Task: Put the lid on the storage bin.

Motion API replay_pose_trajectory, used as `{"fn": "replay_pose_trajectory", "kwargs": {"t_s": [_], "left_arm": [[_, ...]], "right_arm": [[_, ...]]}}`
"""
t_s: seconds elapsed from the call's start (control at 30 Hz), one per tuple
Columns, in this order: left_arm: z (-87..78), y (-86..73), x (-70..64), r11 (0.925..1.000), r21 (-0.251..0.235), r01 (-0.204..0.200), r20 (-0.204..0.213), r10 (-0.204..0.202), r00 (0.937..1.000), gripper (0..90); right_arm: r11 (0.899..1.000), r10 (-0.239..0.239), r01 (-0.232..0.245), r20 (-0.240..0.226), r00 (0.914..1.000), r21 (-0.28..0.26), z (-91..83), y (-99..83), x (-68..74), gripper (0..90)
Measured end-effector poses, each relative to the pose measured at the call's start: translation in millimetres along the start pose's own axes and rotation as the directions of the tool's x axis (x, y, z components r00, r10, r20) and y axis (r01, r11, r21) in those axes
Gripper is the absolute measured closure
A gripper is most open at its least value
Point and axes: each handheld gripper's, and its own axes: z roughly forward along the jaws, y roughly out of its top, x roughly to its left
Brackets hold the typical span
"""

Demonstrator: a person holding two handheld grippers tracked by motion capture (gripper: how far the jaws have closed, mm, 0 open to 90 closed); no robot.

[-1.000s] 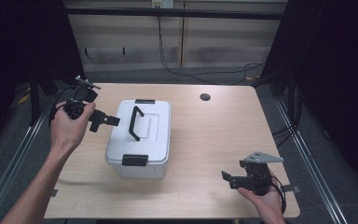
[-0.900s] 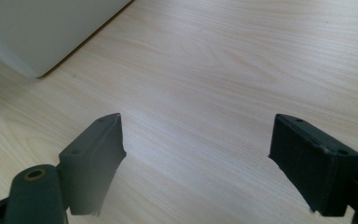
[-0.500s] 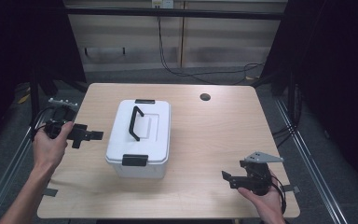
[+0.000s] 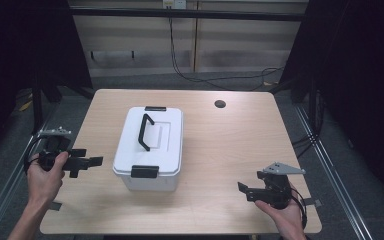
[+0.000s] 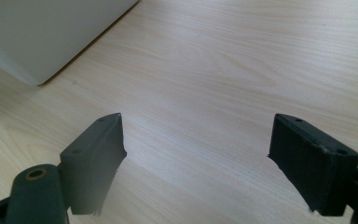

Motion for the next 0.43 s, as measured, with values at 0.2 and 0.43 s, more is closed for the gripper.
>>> {"fn": "replay_pose_trajectory", "kwargs": {"t_s": [0.2, 0.43], "left_arm": [[7.9, -26.4, 7.3, 0.9993, -0.018, 0.034, -0.012, -0.035, 0.9993, 17.2], [15.9, -41.0, 14.3, 0.9994, -0.003, 0.035, -0.063, -0.035, 0.9974, 16.9]], "right_arm": [[1.000, 0.015, -0.015, 0.005, 0.9999, -0.010, 0.1, -1.4, 0.8, 18.3], [1.000, 0.003, -0.003, 0.012, 0.9999, 0.007, 4.5, -2.2, 1.5, 17.1]]}}
